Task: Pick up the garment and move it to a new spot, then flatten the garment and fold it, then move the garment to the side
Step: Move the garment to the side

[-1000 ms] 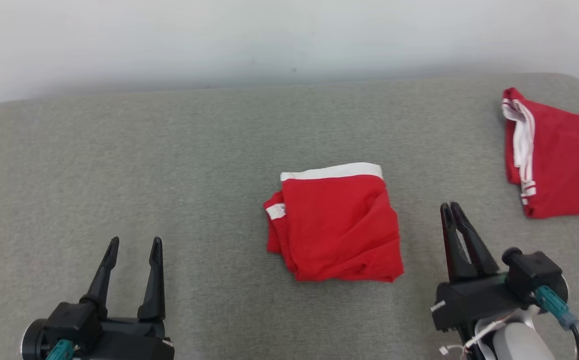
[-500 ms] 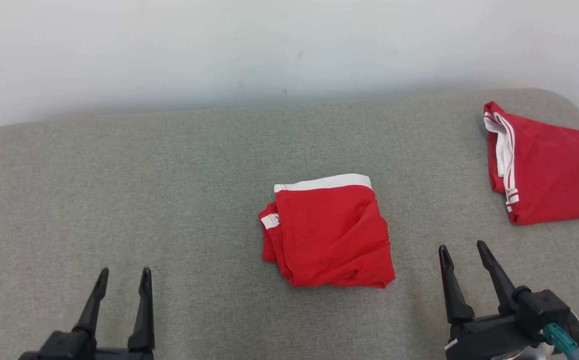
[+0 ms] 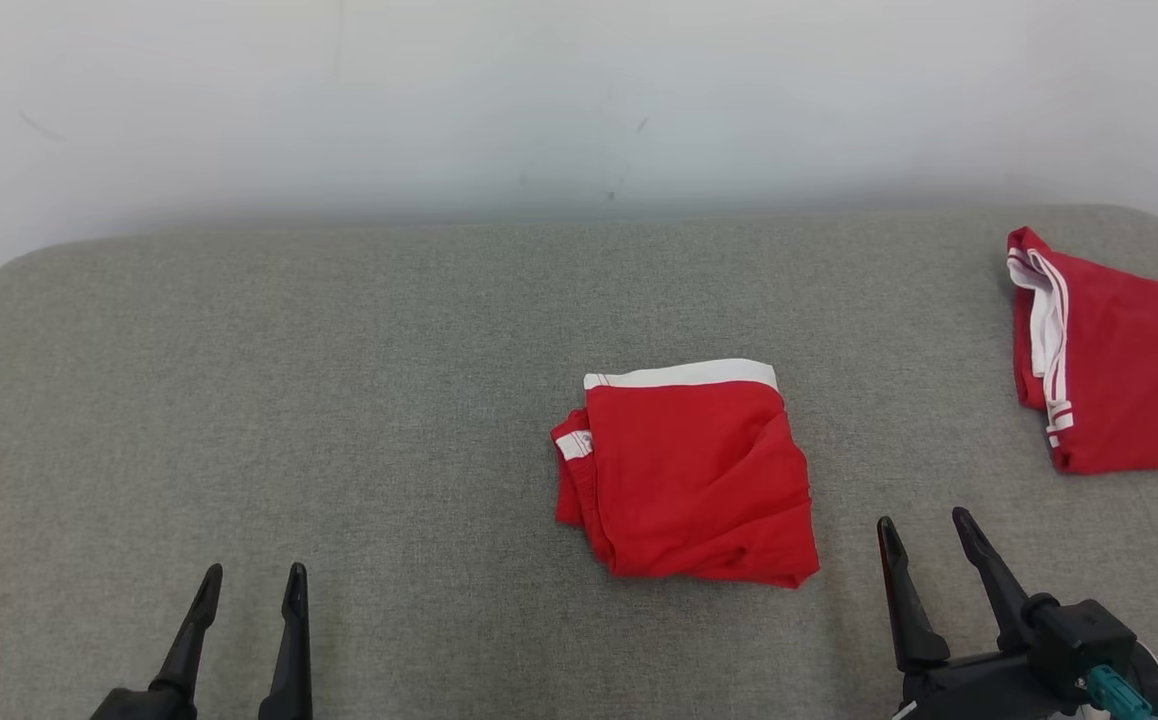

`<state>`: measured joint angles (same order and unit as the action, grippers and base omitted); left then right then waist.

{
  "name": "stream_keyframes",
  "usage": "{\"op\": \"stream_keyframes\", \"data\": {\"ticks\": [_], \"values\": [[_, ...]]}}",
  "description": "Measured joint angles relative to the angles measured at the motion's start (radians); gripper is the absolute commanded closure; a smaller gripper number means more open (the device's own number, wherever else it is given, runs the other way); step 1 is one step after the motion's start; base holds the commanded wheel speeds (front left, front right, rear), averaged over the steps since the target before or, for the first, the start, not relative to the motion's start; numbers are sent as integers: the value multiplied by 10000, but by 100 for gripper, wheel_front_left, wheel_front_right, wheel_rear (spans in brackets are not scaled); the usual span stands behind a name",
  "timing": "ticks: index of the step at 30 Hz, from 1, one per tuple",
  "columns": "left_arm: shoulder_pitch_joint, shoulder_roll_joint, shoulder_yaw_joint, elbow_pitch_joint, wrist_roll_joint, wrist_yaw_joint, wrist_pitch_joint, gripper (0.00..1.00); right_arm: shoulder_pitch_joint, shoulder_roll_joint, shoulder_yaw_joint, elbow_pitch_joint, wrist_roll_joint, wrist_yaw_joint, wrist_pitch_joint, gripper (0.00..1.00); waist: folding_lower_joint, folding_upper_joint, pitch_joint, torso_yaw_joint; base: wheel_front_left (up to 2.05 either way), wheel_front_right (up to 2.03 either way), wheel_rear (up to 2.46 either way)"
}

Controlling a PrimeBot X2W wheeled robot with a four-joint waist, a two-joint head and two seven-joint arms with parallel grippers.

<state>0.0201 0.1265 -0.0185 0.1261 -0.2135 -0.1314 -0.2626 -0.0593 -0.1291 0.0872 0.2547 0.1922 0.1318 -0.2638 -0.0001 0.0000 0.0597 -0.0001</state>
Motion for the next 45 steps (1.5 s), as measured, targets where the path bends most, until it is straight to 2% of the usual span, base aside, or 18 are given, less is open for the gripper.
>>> {"op": "stream_keyframes", "data": {"ticks": [14,20,26,37,45], "values": [[7,-63,19,13,10,0,0,0,29,10,19,194,84,0,0,0,1,0,-97,69,0,0,0],[2,-100,-13,8,23,0,0,0,-615,-192,504,667,102,0,140,0,1,-1,-47,118,0,0,0],[-101,-171,-169,15,25,0,0,0,-1776,-433,903,1707,115,0,464,0,1,0,31,324,0,0,0],[-514,-347,-579,90,19,-2,0,0,-4265,-514,1292,4961,186,0,966,0,2,0,387,995,0,0,0],[-858,-397,-708,107,-10,-2,0,0,-5302,-401,1262,7112,255,0,1083,0,2,0,880,1347,0,0,0]]}}
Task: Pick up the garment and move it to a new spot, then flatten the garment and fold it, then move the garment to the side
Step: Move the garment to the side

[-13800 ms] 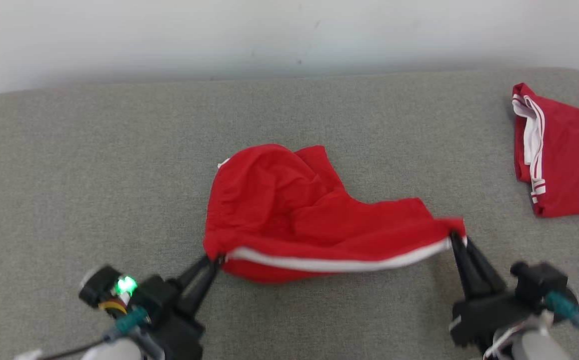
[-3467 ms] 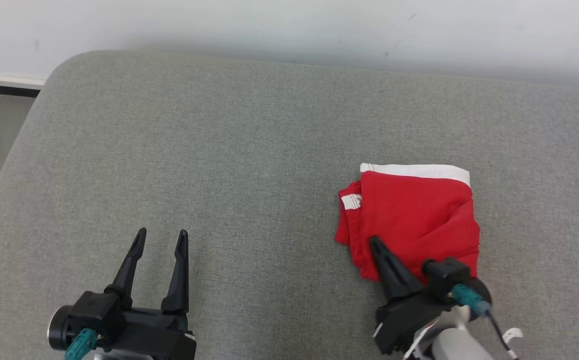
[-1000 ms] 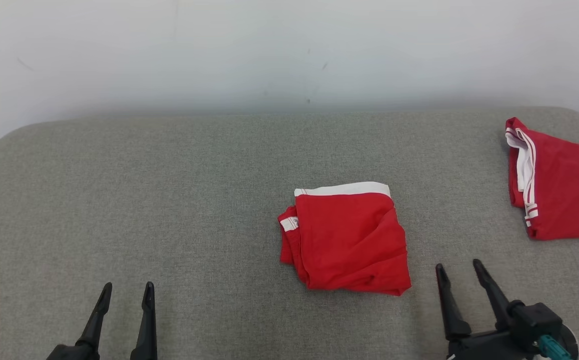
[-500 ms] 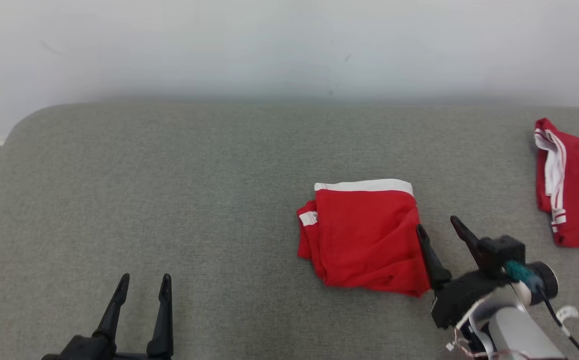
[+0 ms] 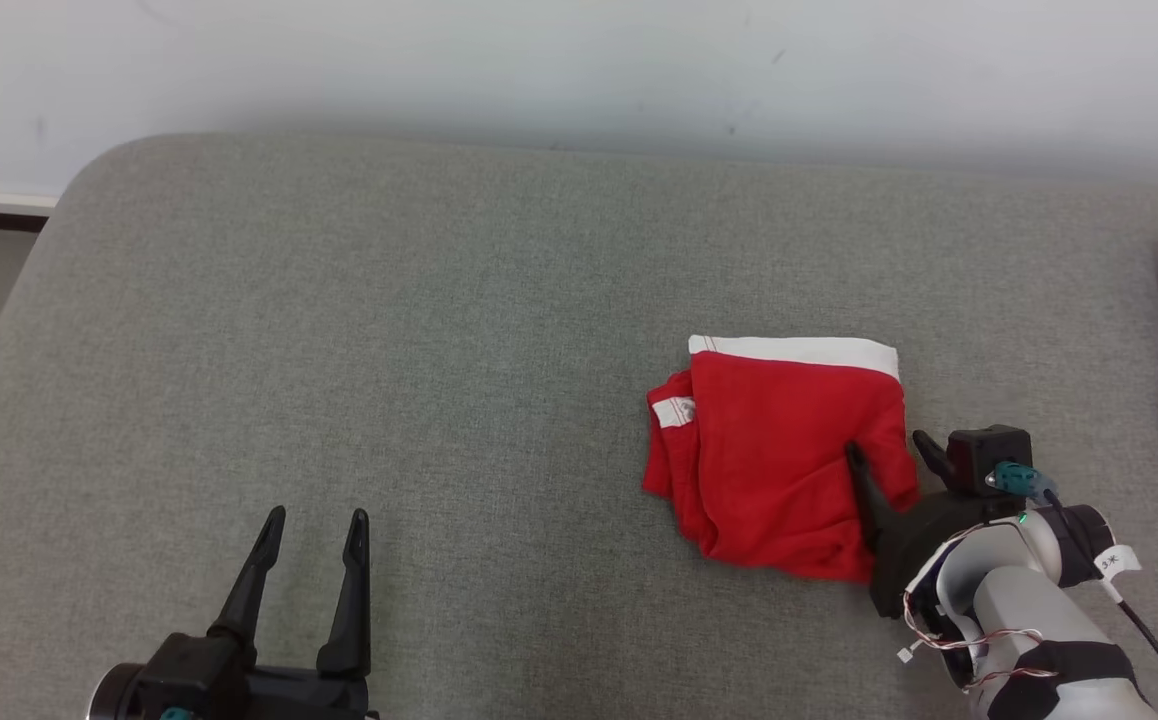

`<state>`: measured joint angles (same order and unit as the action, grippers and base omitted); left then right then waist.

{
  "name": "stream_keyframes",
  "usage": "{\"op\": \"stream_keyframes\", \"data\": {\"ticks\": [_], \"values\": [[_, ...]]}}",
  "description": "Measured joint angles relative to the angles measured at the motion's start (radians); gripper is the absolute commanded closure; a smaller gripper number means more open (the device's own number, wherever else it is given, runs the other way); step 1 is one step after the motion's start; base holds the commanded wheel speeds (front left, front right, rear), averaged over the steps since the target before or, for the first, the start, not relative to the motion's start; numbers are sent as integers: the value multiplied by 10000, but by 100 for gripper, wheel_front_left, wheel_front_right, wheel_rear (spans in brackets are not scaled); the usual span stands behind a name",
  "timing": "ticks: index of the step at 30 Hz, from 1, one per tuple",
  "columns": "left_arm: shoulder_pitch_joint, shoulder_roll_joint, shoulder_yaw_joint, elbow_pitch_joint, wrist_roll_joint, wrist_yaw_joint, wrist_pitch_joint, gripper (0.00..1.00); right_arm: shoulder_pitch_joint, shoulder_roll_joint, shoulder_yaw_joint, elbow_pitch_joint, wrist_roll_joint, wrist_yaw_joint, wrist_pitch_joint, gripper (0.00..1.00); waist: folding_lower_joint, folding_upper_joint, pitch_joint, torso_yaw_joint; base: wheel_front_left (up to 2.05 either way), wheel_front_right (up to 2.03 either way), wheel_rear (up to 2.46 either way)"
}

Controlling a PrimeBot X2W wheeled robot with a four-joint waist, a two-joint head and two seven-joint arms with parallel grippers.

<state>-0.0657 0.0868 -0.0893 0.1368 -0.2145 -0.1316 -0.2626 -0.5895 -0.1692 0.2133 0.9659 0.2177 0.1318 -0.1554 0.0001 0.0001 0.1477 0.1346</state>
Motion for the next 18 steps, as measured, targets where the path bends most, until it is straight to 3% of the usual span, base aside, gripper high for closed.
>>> {"op": "stream_keyframes", "data": {"ticks": [3,4,5,6,12,18], "values": [[-34,2,17,6,-13,0,0,0,-160,150,92,541,123,0,-25,0,0,0,163,75,0,0,0],[-50,6,44,10,-15,0,0,0,-237,221,102,679,251,-2,-19,47,0,0,207,86,0,0,0],[-68,12,71,8,-17,0,0,0,-321,261,153,803,330,0,6,87,0,0,241,86,0,0,0],[-77,15,82,15,-23,0,0,0,-402,265,240,892,364,0,8,100,0,0,264,72,0,0,0],[-213,23,77,59,-25,0,0,0,-715,222,805,1166,468,2,-290,100,0,0,308,-105,0,0,0],[-418,161,-29,-40,-54,0,0,0,-1443,-345,2330,957,201,2,-295,100,0,0,526,-413,0,0,0]]}}
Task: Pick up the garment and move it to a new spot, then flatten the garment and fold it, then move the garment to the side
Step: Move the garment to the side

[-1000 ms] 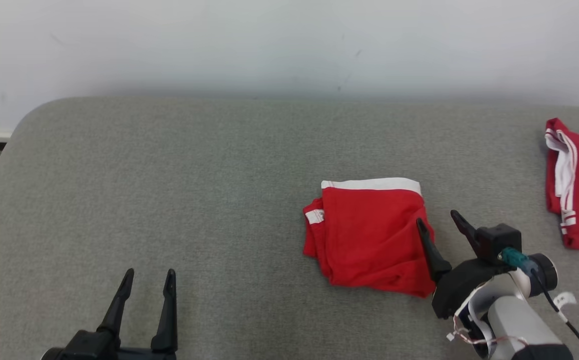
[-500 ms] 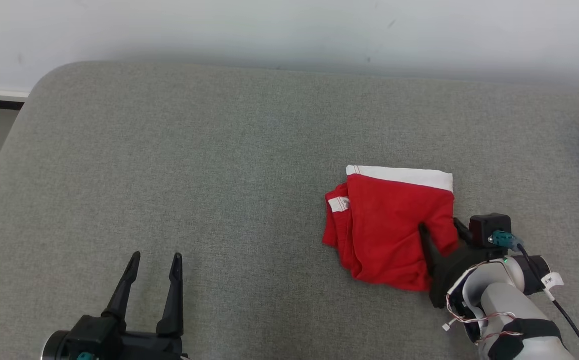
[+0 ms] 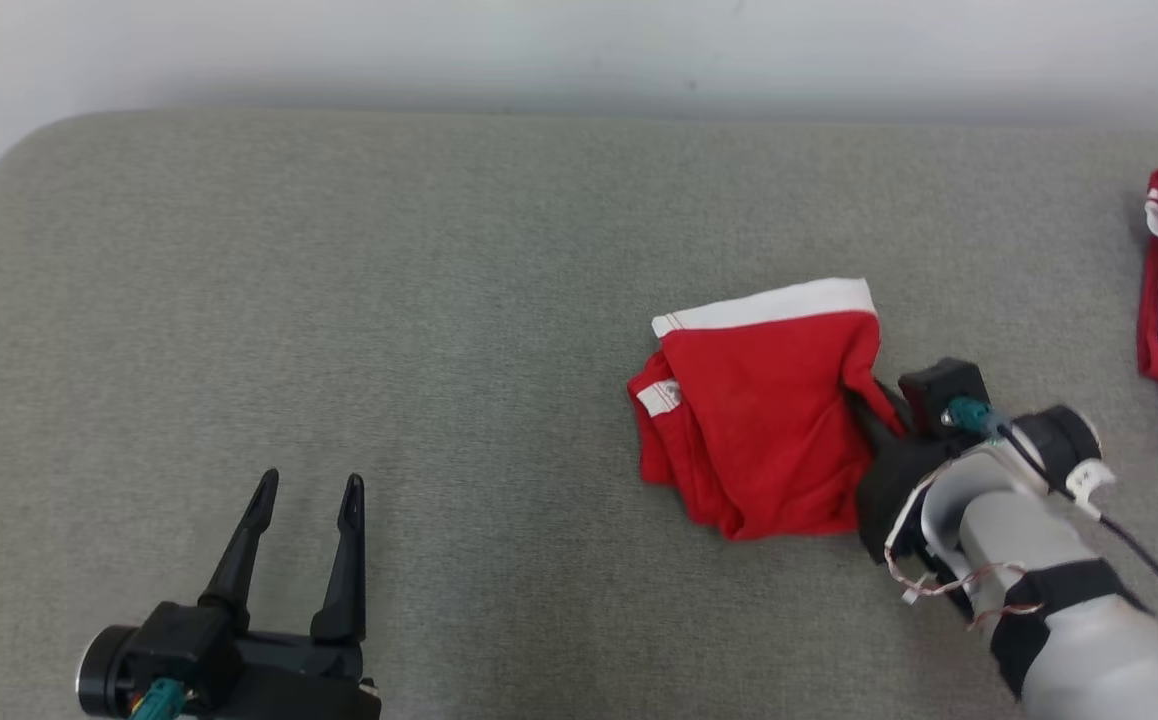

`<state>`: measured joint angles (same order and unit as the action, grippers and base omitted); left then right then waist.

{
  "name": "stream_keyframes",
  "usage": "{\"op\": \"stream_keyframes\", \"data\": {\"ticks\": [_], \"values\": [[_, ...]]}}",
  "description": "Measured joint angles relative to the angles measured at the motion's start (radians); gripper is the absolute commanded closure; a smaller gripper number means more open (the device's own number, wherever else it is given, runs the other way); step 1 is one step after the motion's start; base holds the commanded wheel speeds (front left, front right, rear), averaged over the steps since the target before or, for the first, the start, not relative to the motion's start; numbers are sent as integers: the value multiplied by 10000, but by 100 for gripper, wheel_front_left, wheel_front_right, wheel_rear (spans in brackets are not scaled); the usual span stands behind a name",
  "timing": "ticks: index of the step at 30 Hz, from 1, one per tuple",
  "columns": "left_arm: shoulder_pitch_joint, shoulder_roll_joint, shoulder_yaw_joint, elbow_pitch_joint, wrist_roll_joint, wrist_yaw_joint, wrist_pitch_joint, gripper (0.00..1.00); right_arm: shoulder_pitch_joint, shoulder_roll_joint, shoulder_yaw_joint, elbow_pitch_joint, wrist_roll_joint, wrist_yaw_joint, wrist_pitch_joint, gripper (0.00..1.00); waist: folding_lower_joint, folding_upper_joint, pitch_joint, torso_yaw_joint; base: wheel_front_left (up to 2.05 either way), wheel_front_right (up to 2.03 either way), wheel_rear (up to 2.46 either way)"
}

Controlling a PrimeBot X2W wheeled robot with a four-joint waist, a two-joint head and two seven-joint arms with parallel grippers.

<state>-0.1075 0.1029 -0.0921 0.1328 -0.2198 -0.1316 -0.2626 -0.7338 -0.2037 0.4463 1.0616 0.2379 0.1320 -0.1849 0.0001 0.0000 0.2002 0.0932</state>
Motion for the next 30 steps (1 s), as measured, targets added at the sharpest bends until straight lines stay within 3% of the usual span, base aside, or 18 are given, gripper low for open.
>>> {"op": "stream_keyframes", "data": {"ticks": [5,11,20,30], "values": [[-295,73,-61,-182,-4,0,0,0,-820,-830,1124,-456,100,0,92,100,0,0,423,-367,0,0,0],[-678,297,-142,-368,0,0,0,0,-1871,-1987,1760,-972,656,0,178,100,0,1,1126,-906,0,0,0],[-1056,905,-104,-809,88,0,0,0,-3202,-3777,1820,-1563,1258,0,270,100,0,1,2286,-2047,0,0,0],[-1124,1536,59,-1375,261,0,0,0,-3734,-4878,1409,-1701,1651,0,454,100,0,1,3354,-3088,0,0,0]]}}
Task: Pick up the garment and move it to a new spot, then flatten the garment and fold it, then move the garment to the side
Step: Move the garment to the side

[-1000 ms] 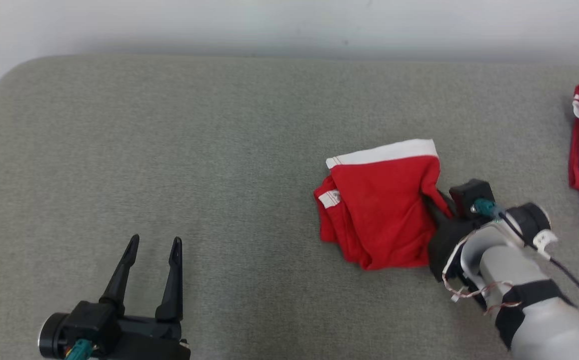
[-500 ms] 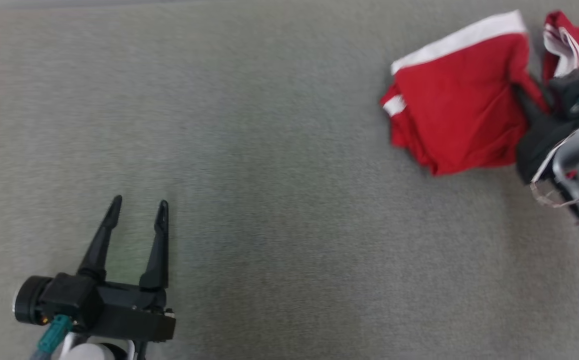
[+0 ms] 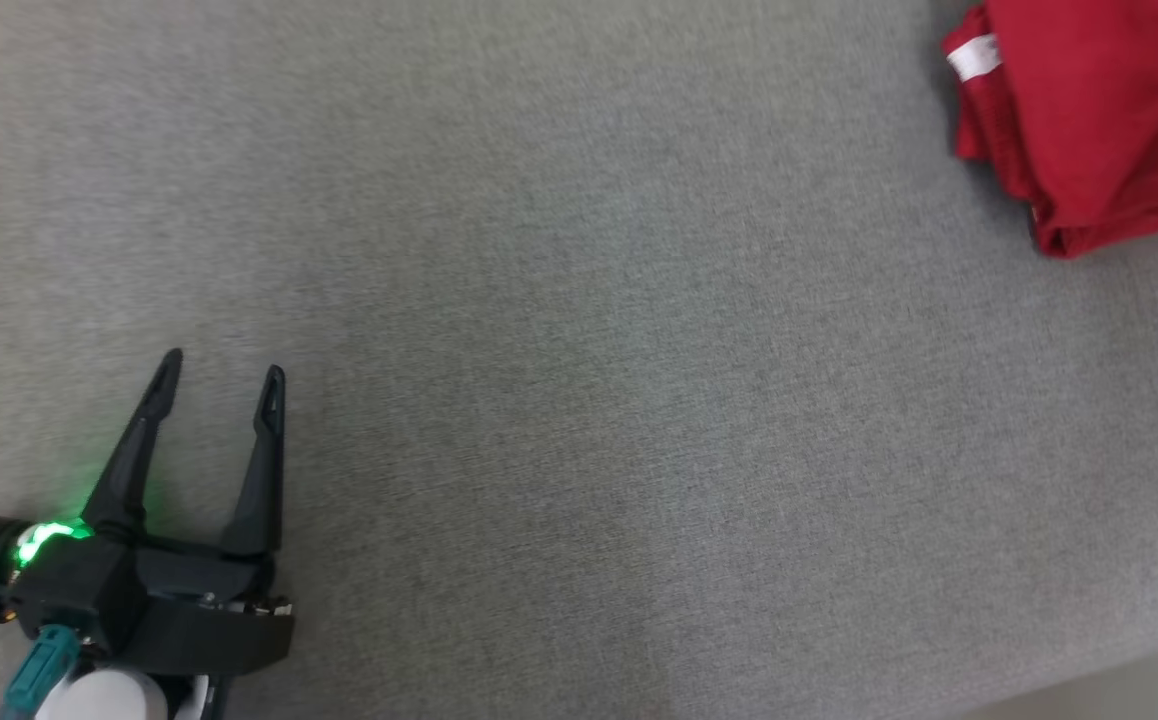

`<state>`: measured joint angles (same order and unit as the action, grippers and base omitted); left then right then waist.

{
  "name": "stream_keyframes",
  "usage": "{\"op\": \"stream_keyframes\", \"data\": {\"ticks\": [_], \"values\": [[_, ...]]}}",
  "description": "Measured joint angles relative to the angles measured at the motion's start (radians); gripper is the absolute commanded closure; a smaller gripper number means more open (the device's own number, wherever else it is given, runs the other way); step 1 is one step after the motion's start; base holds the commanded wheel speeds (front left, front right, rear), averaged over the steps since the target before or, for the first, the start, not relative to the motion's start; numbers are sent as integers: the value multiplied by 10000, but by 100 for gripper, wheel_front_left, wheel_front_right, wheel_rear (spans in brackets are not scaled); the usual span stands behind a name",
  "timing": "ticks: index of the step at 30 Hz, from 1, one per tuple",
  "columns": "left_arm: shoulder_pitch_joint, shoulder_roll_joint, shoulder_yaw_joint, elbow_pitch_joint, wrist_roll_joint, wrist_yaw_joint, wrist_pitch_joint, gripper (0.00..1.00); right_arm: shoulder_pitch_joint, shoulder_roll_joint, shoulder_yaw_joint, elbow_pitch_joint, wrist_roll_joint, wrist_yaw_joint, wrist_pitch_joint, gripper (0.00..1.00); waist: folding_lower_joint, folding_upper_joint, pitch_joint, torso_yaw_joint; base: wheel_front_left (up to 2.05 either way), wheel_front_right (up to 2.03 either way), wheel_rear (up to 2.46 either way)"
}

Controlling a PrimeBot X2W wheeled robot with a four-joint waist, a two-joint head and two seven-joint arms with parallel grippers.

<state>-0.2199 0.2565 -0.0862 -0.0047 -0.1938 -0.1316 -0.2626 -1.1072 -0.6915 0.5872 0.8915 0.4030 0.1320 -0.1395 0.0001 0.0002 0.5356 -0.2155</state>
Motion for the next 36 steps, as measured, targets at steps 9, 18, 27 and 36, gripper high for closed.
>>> {"op": "stream_keyframes", "data": {"ticks": [9,18,27,36], "values": [[-62,297,12,-439,73,13,-46,0,-475,-295,-512,723,-194,0,226,100,-3,-3,793,-429,0,0,0],[-130,309,-63,-731,77,81,-82,0,-1066,-140,-1118,1737,-533,0,305,100,-4,-4,1180,-324,0,0,0],[-260,226,-127,-796,75,86,-86,0,-1565,81,-1889,2690,-1103,0,-407,0,-2,-3,1339,-83,0,0,0],[-128,-182,142,-188,-142,144,-50,0,-1360,932,-2514,1816,-1475,0,-1195,0,2,1,527,54,0,0,0]]}}
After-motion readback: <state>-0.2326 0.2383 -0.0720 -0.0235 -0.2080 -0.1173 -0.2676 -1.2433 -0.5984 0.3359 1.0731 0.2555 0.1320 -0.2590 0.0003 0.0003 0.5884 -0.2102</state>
